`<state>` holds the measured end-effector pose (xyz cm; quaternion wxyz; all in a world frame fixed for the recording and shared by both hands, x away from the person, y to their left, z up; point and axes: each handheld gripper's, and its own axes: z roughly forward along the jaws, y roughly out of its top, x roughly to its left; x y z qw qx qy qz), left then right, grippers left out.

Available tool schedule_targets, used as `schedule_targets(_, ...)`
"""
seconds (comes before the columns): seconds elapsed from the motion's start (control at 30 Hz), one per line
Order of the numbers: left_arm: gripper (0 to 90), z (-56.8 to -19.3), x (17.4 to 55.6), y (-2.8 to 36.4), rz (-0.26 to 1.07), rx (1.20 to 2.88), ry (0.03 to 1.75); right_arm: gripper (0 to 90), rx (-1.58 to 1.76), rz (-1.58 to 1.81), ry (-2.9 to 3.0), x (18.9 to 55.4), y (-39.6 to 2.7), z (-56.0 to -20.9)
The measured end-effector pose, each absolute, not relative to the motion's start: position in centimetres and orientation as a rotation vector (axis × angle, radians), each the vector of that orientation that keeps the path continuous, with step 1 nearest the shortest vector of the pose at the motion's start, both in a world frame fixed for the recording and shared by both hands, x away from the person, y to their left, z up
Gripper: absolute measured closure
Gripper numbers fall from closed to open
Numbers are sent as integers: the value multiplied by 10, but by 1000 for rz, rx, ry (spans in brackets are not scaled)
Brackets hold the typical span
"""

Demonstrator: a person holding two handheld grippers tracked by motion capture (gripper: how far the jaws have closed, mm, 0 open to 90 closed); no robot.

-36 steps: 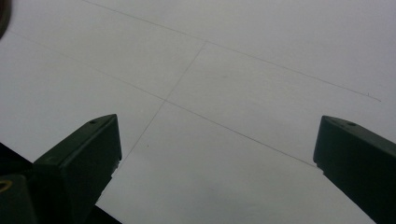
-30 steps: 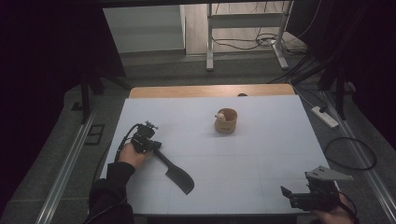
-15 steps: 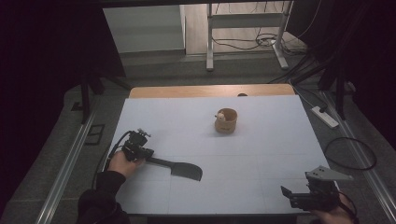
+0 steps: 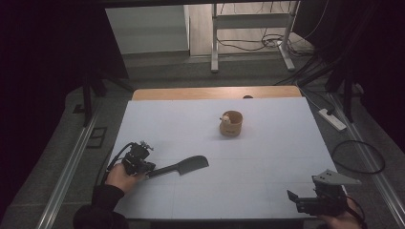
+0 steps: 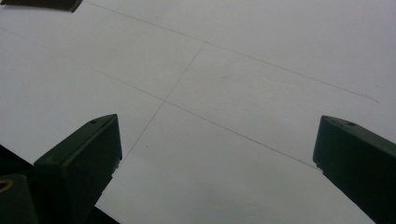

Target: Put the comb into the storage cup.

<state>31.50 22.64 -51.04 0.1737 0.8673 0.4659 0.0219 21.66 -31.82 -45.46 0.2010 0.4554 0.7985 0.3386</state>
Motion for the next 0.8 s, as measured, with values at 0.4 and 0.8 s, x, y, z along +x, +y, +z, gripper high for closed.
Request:
schedule_targets(0.4, 888, -510, 293, 218, 5, 2446, 1349, 17, 1264, 939, 2236, 217, -317, -455)
schedule_targets(0.8, 888, -510, 282, 197, -33, 2484, 1320, 17, 1257, 934, 2241, 217, -316, -455)
